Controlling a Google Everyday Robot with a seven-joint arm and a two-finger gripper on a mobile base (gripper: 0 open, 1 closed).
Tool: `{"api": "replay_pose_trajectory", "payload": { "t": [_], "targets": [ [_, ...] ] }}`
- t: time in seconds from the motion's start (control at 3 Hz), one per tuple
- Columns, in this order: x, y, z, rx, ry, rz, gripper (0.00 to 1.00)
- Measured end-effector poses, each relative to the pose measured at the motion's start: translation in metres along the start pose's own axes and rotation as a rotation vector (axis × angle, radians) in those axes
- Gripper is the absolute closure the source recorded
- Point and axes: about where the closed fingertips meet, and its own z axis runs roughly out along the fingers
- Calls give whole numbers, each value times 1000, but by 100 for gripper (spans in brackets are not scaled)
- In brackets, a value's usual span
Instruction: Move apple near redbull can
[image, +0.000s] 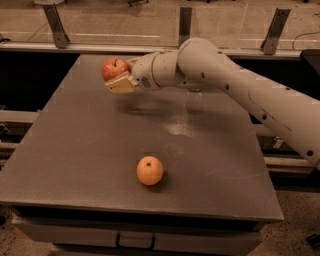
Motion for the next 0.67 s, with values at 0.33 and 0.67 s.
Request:
{"api": "replay_pose_trajectory", "payload": {
  "t": [0.33,0.67],
  "targets": [
    [-5,-19,-30,58,28,-24,100],
    [-11,-38,-91,152,74,-57,100]
  ]
}}
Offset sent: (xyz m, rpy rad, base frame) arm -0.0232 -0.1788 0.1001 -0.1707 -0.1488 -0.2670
